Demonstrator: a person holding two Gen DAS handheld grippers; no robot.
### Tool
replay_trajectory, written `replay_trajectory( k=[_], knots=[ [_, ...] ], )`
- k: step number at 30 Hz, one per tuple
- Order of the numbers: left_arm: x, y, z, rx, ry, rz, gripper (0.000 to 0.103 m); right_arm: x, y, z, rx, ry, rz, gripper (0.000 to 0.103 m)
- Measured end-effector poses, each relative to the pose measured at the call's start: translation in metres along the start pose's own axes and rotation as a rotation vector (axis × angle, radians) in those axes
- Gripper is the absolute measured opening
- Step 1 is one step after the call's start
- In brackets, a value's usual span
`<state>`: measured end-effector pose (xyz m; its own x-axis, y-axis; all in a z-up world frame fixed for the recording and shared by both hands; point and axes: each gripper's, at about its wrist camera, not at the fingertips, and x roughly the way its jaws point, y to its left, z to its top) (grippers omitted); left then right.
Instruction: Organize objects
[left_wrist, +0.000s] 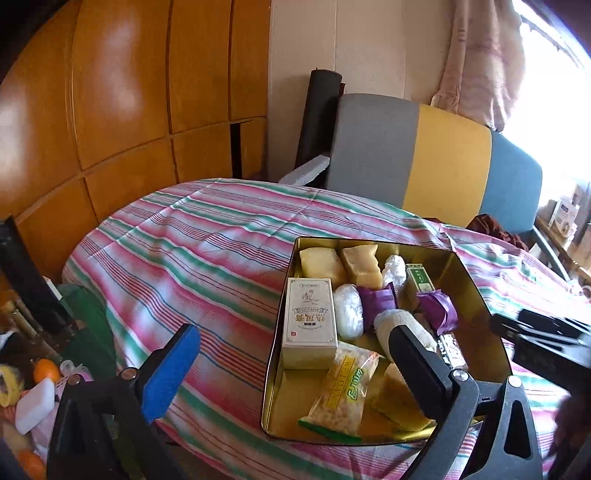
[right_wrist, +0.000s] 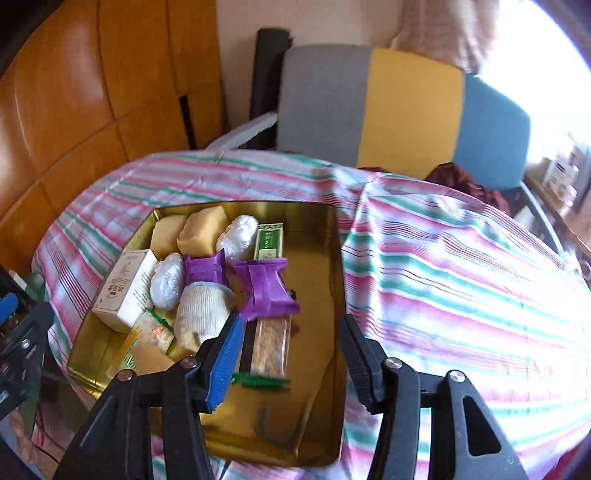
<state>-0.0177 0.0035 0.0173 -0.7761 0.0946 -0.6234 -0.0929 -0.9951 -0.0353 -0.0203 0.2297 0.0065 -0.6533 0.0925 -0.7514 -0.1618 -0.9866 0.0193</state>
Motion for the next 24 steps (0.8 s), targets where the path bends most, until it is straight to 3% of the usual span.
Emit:
replay_trajectory(
  k=[8, 24],
  knots=[
    [-0.018, -0.006, -0.013, 0.004, -0.031, -0.008, 0.103, -0.024, 0.011, -0.032, 0.003, -0.053, -0.065, 0.054],
    [-0.019, -0.005, -0.022, -0.008, -0.027, -0.005, 0.103, -0.023, 0.023, -0.031, -0.012, -0.067, -0.063, 0.054]
  ],
)
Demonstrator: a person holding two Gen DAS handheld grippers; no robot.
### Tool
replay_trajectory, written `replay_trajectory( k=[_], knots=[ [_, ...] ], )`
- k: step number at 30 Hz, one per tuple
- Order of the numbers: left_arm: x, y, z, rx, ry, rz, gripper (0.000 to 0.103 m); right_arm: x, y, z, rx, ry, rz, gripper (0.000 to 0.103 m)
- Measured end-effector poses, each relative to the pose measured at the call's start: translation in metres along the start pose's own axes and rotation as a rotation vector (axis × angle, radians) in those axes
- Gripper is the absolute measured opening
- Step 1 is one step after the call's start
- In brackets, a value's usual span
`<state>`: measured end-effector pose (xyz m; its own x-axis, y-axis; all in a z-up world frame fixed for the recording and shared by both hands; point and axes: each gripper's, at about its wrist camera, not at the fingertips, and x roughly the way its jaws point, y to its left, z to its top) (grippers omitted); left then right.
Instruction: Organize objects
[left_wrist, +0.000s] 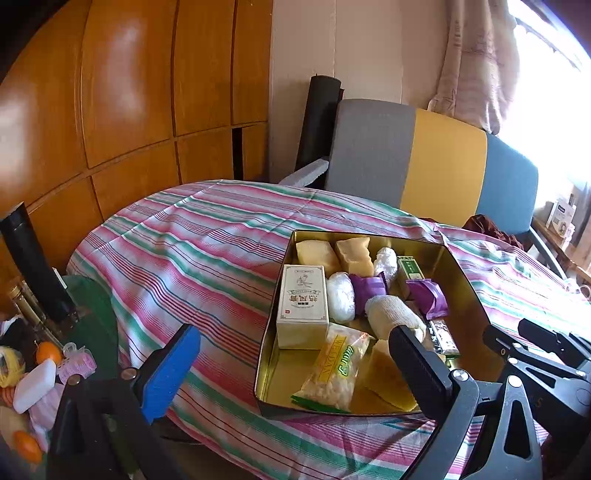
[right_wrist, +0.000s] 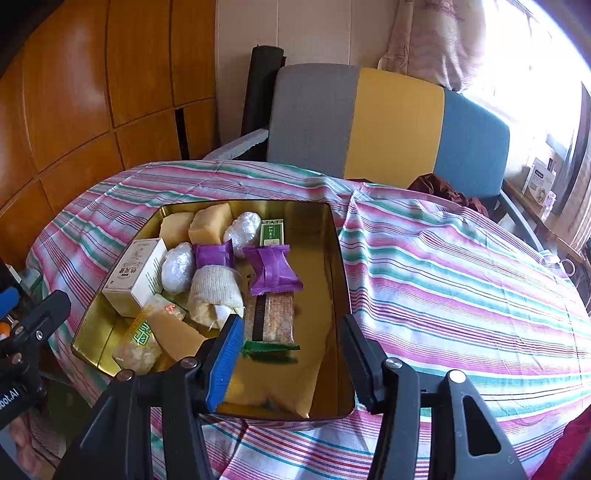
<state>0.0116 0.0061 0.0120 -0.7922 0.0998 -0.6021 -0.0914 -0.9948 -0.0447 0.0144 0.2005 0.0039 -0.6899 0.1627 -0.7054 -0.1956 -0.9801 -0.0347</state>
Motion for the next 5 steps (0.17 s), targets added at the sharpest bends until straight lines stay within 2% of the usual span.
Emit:
replay_trajectory(
  k=[5],
  knots=[
    [0.0021, -0.0002, -0.0003, 0.004, 0.014, -0.014, 0.103, -0.0001, 0.0042, 0.0061, -0.007, -0.009, 0.008, 0.054]
  ],
)
